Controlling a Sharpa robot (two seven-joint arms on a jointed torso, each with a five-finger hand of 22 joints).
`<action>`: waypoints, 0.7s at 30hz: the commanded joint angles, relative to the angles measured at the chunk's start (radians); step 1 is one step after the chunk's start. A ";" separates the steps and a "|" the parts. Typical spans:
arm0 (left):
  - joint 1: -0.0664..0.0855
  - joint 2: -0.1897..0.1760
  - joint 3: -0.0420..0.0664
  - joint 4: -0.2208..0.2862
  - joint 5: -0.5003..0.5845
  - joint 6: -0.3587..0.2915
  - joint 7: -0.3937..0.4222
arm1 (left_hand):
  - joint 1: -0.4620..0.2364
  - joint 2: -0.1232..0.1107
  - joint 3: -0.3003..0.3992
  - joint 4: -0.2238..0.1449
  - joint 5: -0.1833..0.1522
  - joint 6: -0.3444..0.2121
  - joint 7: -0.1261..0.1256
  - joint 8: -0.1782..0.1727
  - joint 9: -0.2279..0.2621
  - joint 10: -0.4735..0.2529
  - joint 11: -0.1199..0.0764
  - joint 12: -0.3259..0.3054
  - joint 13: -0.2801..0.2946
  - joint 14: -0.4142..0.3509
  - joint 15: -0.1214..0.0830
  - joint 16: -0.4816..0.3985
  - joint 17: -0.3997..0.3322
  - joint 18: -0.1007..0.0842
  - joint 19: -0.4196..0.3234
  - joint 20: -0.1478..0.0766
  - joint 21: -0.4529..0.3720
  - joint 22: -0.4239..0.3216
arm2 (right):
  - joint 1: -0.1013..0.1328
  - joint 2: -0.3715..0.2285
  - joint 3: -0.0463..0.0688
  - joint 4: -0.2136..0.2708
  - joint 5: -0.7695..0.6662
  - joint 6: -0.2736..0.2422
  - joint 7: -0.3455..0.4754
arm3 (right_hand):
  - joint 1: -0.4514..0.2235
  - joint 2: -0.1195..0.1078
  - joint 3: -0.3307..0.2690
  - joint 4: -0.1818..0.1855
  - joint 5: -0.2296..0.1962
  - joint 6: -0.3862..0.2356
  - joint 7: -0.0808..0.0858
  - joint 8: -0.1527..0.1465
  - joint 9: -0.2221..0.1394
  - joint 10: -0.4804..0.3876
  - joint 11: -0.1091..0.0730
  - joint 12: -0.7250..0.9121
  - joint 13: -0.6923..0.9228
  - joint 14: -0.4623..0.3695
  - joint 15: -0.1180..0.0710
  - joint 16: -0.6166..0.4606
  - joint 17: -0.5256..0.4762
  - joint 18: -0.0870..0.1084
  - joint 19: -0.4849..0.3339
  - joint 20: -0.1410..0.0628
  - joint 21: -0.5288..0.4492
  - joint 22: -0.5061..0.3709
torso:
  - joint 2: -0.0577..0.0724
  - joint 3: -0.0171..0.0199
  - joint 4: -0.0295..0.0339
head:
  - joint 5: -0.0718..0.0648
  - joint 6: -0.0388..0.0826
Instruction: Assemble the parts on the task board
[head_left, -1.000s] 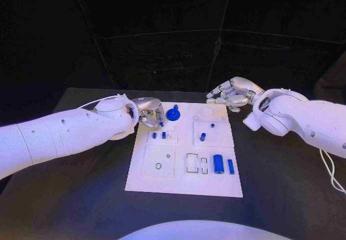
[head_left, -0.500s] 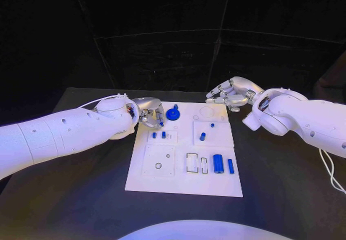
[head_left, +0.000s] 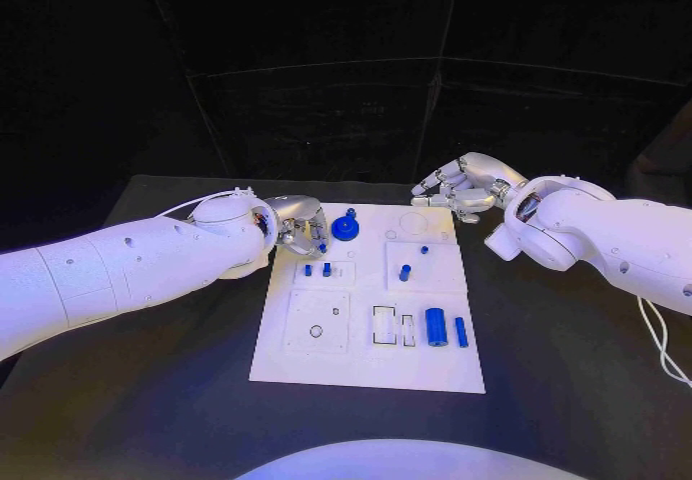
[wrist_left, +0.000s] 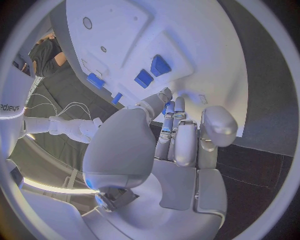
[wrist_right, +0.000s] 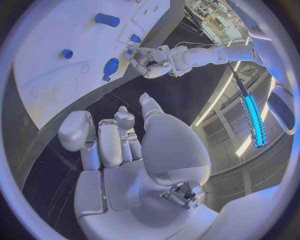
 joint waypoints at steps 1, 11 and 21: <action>0.001 0.001 0.000 -0.001 0.014 0.015 -0.010 | -0.008 -0.006 -0.008 -0.001 -0.002 -0.013 0.002 -0.012 -0.003 0.000 0.010 -0.005 -0.002 0.030 0.005 -0.005 -0.002 -0.020 0.005 0.005 0.005 0.002 | 0.002 -0.001 0.001 0.002 -0.001 0.002 0.006 | 0.007 0.001 -0.006 -0.002 0.002 -0.008 -0.001 0.005 -0.001 -0.008 0.000 -0.007 -0.002 0.029 -0.003 -0.005 0.000 0.014 -0.007 0.003 -0.004 -0.002 | 0.000 0.0001 0.0005 | 0.000 -0.001; 0.001 -0.002 0.000 -0.002 0.015 0.015 -0.015 | -0.008 -0.016 -0.012 -0.005 -0.002 -0.061 0.011 -0.050 -0.014 -0.001 0.016 -0.017 -0.003 0.029 0.010 -0.006 -0.006 -0.020 0.003 0.010 0.006 0.007 | 0.002 -0.002 0.001 0.001 -0.004 0.002 0.002 | 0.007 0.002 -0.006 -0.001 0.002 -0.008 -0.001 0.005 -0.001 -0.009 0.000 -0.007 -0.002 0.029 -0.003 -0.005 0.000 0.014 -0.007 0.003 -0.005 -0.002 | -0.001 -0.0002 0.0012 | -0.002 0.000; 0.001 -0.034 0.001 0.006 0.048 -0.023 -0.012 | -0.006 -0.029 -0.026 -0.008 -0.002 -0.143 0.015 -0.101 -0.014 -0.030 0.017 -0.033 -0.005 0.027 0.011 -0.011 -0.020 -0.017 -0.001 0.012 0.000 0.002 | 0.002 -0.006 0.000 -0.007 -0.144 0.012 -0.063 | 0.089 0.021 0.014 -0.029 -0.024 0.020 0.003 0.032 0.001 -0.265 0.006 -0.410 -0.373 -0.048 0.002 -0.198 -0.217 0.056 -0.106 0.007 -0.172 -0.257 | -0.001 -0.0012 0.0019 | -0.003 0.003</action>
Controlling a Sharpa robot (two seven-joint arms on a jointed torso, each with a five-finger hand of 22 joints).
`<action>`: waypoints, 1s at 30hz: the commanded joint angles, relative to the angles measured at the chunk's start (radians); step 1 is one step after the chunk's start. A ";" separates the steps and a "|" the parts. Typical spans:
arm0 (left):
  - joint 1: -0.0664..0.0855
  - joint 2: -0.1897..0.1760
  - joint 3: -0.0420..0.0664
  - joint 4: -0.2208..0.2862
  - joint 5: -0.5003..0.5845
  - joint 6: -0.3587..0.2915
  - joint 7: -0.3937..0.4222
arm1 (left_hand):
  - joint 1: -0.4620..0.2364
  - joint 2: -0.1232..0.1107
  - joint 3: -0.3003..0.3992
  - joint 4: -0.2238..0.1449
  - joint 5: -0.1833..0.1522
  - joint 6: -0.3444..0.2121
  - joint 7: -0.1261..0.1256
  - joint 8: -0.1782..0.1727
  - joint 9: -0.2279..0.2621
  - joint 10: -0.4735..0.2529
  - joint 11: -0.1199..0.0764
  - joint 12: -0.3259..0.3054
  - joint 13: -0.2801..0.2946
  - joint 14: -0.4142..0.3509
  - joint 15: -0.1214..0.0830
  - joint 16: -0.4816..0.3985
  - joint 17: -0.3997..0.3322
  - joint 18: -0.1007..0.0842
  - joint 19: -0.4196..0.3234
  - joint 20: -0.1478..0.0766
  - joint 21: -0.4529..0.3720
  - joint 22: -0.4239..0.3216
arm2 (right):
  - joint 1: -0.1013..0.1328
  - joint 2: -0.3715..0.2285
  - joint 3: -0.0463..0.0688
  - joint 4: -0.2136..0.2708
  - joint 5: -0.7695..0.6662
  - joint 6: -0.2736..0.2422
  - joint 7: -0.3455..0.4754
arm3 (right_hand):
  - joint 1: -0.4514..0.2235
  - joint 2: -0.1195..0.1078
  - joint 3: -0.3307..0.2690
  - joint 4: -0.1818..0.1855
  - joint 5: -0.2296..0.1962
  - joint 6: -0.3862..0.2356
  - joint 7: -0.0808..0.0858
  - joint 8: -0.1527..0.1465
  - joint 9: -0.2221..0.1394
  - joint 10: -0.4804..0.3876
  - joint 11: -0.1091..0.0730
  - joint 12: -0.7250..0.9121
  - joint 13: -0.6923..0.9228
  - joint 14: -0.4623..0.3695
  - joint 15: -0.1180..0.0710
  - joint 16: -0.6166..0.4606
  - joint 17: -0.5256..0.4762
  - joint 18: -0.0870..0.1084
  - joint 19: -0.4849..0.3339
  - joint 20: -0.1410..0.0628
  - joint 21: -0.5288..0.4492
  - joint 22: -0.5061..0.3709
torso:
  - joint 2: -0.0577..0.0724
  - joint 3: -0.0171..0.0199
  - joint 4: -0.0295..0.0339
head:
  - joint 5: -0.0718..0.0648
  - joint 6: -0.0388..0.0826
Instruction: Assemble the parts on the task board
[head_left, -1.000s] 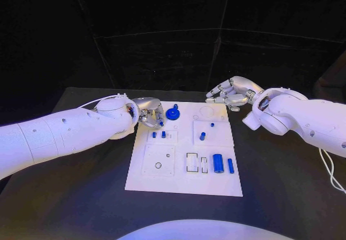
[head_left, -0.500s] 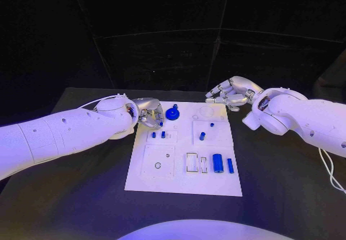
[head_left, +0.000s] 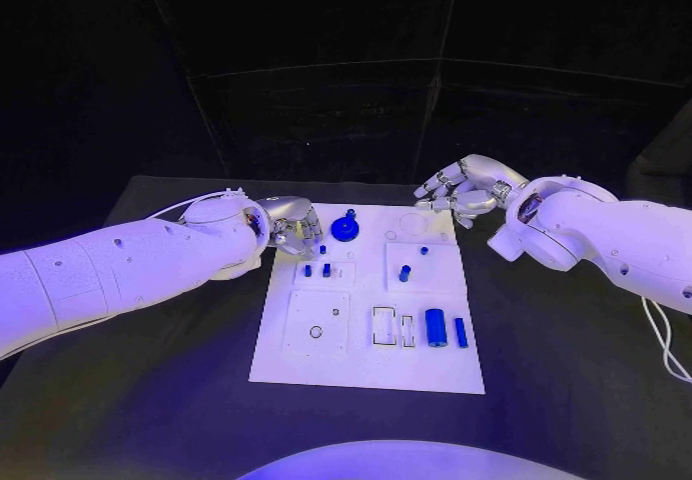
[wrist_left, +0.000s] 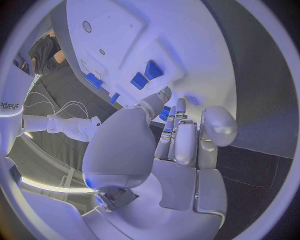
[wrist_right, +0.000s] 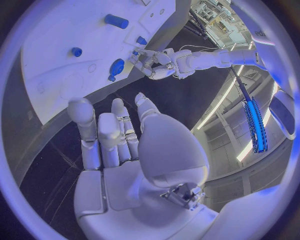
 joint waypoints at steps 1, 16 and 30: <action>0.001 -0.017 0.001 0.006 0.053 -0.030 0.003 | 0.001 -0.012 -0.008 0.000 -0.002 -0.010 0.006 -0.004 0.003 -0.018 0.001 -0.008 -0.002 0.025 0.005 -0.007 -0.008 -0.017 -0.003 0.006 -0.003 -0.007 | 0.002 -0.003 0.000 0.000 -0.127 0.010 -0.050 | 0.035 0.006 0.019 -0.020 -0.023 0.020 -0.001 0.007 0.000 -0.017 0.002 -0.111 -0.103 -0.002 0.000 -0.033 -0.030 0.015 0.000 -0.001 -0.023 -0.026 | 0.000 -0.0003 0.0012 | -0.002 0.002; 0.002 -0.097 0.000 0.045 1.086 -0.115 0.554 | -0.040 0.046 -0.012 0.047 -0.001 0.075 0.026 0.042 0.011 -0.031 0.024 0.031 0.016 -0.122 0.031 -0.231 -0.316 0.055 -0.189 0.034 -0.387 -0.406 | -0.025 -0.022 0.000 0.061 -0.729 0.022 -0.186 | 0.082 -0.055 0.170 -0.096 -0.092 0.131 -0.020 -0.010 -0.007 0.135 -0.005 -0.470 -0.471 0.054 -0.006 -0.007 0.019 -0.007 0.089 -0.006 0.047 0.092 | 0.000 -0.0002 -0.0004 | -0.055 0.030; 0.001 -0.117 0.000 0.082 1.247 -0.090 0.636 | -0.042 0.058 -0.044 0.053 -0.001 0.086 0.026 0.050 0.010 -0.037 0.023 0.062 0.029 -0.171 0.032 -0.285 -0.394 0.058 -0.212 0.037 -0.424 -0.429 | -0.058 -0.008 -0.001 0.093 -0.875 0.048 -0.211 | 0.068 -0.097 0.213 -0.113 -0.101 0.117 -0.010 -0.067 -0.008 0.108 0.012 -0.535 -0.551 0.052 0.009 -0.018 0.010 -0.005 0.082 0.007 0.036 0.076 | 0.000 -0.0001 0.0010 | -0.067 0.033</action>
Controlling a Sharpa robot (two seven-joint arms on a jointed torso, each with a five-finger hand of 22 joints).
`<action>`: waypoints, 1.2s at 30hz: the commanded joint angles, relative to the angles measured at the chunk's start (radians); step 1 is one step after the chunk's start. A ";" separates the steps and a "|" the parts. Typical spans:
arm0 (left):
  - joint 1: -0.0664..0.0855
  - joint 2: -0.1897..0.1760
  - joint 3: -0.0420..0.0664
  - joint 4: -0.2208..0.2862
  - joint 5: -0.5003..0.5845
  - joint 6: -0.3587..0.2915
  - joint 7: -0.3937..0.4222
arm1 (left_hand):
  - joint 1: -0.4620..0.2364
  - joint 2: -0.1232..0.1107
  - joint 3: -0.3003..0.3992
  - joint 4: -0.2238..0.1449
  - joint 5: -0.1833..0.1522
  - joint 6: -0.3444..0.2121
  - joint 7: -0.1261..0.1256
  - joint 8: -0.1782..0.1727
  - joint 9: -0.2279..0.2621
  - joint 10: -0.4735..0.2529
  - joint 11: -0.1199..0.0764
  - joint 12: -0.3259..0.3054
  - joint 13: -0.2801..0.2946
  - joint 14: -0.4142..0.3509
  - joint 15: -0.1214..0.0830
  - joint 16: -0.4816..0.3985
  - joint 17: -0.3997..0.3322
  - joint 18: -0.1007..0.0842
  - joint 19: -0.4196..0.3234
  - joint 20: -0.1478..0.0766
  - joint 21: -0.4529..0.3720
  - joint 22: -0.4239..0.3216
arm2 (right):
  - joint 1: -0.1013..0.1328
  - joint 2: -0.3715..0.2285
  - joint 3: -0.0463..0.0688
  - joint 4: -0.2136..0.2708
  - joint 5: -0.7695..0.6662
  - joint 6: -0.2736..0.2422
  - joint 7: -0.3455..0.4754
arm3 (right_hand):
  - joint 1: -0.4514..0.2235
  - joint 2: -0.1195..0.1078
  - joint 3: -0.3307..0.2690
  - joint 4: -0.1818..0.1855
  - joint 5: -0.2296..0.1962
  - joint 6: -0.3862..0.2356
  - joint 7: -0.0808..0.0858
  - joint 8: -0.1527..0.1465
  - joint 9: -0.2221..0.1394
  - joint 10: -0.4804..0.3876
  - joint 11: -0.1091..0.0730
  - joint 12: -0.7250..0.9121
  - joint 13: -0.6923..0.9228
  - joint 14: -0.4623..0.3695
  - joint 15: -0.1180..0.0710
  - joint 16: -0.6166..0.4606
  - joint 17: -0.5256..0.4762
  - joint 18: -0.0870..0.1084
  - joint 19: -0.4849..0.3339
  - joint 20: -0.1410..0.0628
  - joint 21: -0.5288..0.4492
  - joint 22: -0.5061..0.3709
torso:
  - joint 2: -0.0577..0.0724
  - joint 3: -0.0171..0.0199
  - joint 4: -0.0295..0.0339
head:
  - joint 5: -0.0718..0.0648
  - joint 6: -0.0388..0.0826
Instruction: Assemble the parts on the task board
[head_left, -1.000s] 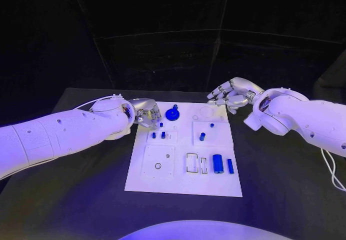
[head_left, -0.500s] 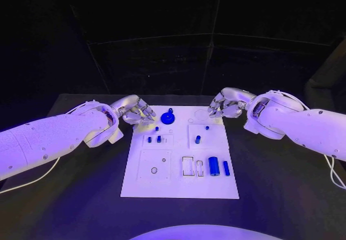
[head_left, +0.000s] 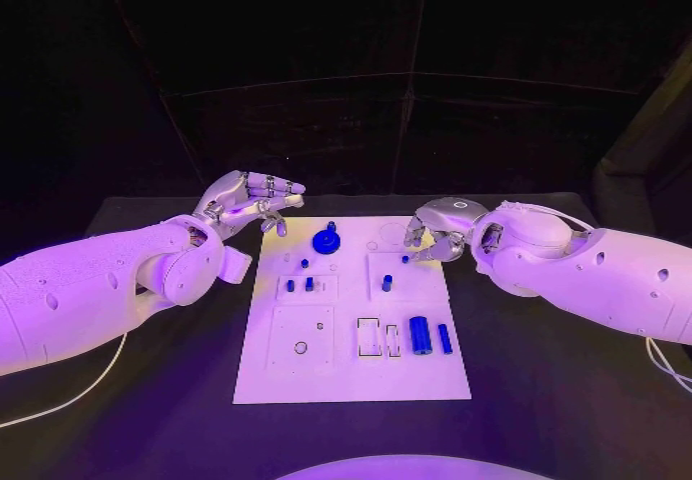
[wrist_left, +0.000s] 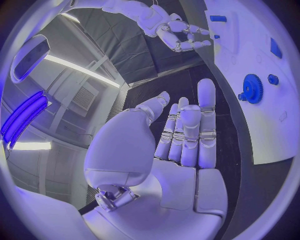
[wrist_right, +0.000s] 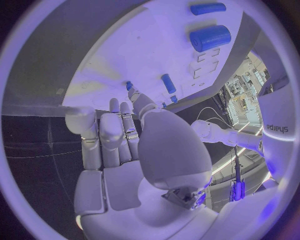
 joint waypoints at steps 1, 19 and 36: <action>0.001 -0.003 0.000 0.001 0.091 0.012 0.065 | -0.002 0.007 -0.008 -0.001 -0.001 0.005 -0.001 0.004 -0.001 -0.002 0.000 0.007 0.002 -0.008 0.000 -0.008 -0.005 0.012 -0.008 0.002 -0.006 -0.002 | -0.001 0.003 0.000 0.006 -0.080 0.022 -0.016 | 0.000 -0.012 0.012 -0.002 -0.005 -0.007 0.004 -0.011 -0.001 -0.009 0.002 -0.007 -0.012 0.009 0.011 -0.006 -0.002 -0.005 0.001 0.009 -0.005 -0.002 | 0.000 0.0001 0.0015 | 0.002 -0.002; 0.001 -0.006 0.000 -0.015 0.097 0.011 0.054 | 0.013 0.014 -0.014 -0.008 -0.001 0.004 0.003 0.004 -0.003 -0.012 0.002 0.018 0.005 -0.024 0.002 -0.025 -0.034 0.012 -0.011 0.003 -0.018 -0.010 | -0.019 0.036 0.000 -0.026 -0.042 0.061 0.009 | 0.004 -0.001 0.155 -0.034 -0.064 0.030 0.012 -0.042 0.002 0.031 0.006 -0.025 -0.086 0.013 0.012 0.002 0.010 -0.007 0.007 0.012 0.007 0.015 | 0.001 0.0003 0.0011 | 0.008 -0.012; 0.001 -0.009 0.000 -0.011 0.097 0.014 0.048 | 0.022 0.017 -0.015 -0.013 -0.001 0.005 0.003 0.006 -0.003 -0.014 0.002 0.024 0.007 -0.028 0.002 -0.029 -0.043 0.012 -0.010 0.003 -0.023 -0.013 | -0.028 0.055 0.000 -0.041 -0.040 0.076 0.010 | -0.031 -0.019 0.268 -0.047 -0.079 0.055 0.011 -0.059 0.002 0.056 0.004 -0.039 -0.120 0.015 0.010 0.014 0.023 -0.010 0.012 0.010 0.022 0.034 | 0.001 0.0000 0.0000 | 0.011 -0.019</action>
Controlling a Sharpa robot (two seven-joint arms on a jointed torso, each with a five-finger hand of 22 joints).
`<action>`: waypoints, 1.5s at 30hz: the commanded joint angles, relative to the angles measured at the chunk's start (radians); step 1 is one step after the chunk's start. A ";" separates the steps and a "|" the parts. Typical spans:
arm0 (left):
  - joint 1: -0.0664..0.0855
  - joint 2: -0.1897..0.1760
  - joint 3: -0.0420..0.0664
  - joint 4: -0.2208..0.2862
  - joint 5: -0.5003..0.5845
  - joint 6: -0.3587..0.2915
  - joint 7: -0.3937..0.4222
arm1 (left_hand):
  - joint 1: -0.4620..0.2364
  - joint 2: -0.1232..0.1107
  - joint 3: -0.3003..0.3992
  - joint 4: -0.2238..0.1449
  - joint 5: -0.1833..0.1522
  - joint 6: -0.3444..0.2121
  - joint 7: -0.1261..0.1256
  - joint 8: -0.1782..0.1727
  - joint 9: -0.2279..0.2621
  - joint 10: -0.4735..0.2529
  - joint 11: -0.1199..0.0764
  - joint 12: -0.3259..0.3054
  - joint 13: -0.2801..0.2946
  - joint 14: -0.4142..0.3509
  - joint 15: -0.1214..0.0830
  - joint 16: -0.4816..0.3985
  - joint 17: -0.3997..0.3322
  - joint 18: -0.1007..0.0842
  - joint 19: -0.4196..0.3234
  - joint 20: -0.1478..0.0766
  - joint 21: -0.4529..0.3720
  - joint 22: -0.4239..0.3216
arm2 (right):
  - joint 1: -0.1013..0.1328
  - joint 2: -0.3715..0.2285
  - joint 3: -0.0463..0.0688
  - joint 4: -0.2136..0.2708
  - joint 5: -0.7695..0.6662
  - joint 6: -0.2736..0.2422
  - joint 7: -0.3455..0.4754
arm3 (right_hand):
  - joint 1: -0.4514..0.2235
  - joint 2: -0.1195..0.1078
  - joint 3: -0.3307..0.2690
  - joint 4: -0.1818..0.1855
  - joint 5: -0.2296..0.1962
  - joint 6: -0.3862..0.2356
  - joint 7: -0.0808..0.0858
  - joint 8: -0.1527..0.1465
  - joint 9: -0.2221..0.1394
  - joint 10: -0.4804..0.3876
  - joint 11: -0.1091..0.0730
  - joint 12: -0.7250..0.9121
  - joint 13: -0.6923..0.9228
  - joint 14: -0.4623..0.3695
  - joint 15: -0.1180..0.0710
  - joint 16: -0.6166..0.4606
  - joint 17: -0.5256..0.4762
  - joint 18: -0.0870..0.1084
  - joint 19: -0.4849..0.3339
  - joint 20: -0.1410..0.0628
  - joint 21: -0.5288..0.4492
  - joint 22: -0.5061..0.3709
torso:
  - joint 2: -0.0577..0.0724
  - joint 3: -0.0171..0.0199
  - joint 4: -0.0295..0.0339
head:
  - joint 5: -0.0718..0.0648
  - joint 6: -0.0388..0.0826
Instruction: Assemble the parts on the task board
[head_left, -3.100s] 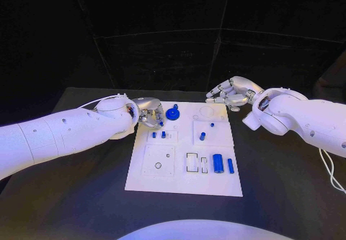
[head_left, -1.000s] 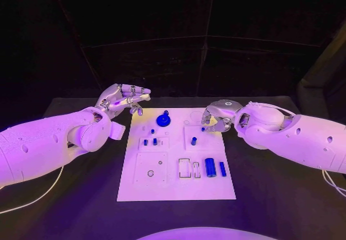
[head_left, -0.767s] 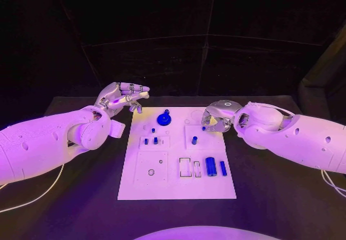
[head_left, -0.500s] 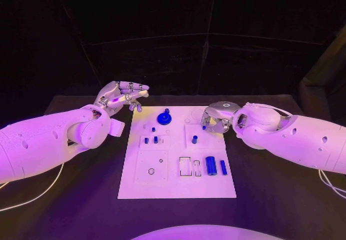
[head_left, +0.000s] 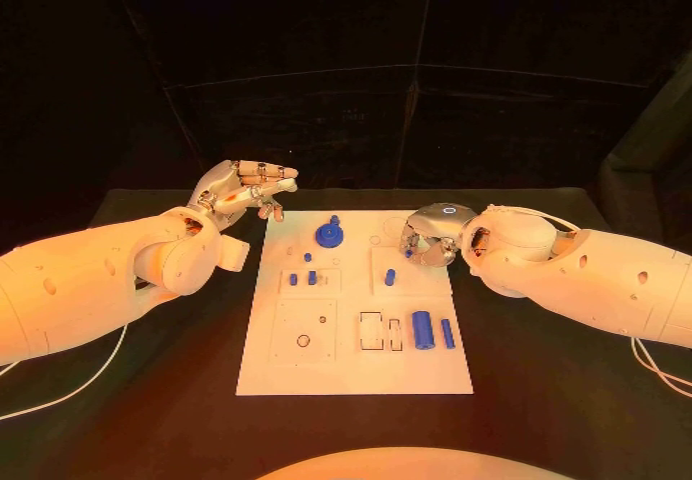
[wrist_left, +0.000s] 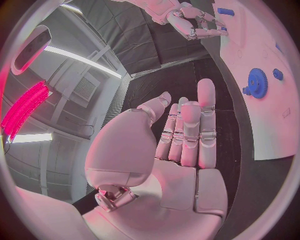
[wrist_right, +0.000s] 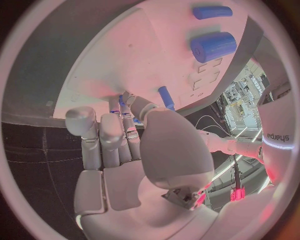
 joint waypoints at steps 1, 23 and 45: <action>0.002 -0.001 0.000 0.002 0.006 0.012 0.013 | 0.008 0.002 -0.004 -0.003 -0.001 0.005 0.003 0.006 -0.001 -0.007 0.002 0.005 0.002 -0.006 0.001 -0.006 -0.002 0.013 -0.006 0.001 -0.004 -0.002 | -0.002 0.001 -0.002 -0.003 0.001 0.025 0.004 | -0.014 -0.002 0.019 0.000 -0.006 0.013 -0.002 -0.006 0.002 0.012 -0.003 -0.004 -0.002 0.018 0.002 0.010 0.009 -0.011 0.009 0.001 0.010 0.010 | 0.000 -0.0002 -0.0002 | 0.000 -0.003; 0.002 -0.001 0.000 -0.004 0.006 0.018 0.003 | 0.015 0.002 -0.006 -0.008 -0.001 0.005 0.003 0.006 -0.001 -0.010 0.002 0.009 0.003 -0.011 0.001 -0.012 -0.012 0.013 -0.005 0.001 -0.008 -0.004 | -0.003 -0.008 -0.002 0.021 -0.013 -0.100 -0.019 | -0.014 0.028 0.117 -0.021 -0.031 0.083 -0.019 0.008 0.009 0.080 -0.024 0.007 0.002 0.032 -0.016 0.062 0.057 -0.026 0.045 -0.017 0.077 0.109 | -0.002 0.0000 -0.0008 | -0.003 -0.008; 0.002 0.005 0.000 -0.016 0.006 0.009 0.008 | 0.017 0.001 -0.007 -0.010 -0.001 0.003 0.004 0.005 -0.002 -0.013 0.003 0.011 0.003 -0.014 0.002 -0.016 -0.019 0.013 -0.006 0.001 -0.010 -0.006 | -0.002 -0.115 0.002 0.243 0.130 -0.218 -0.031 | -0.030 0.014 0.123 -0.022 -0.032 0.086 -0.019 0.005 0.008 0.081 -0.024 0.002 0.002 0.034 -0.016 0.069 0.061 -0.026 0.045 -0.019 0.081 0.112 | -0.001 -0.0001 -0.0007 | 0.009 -0.004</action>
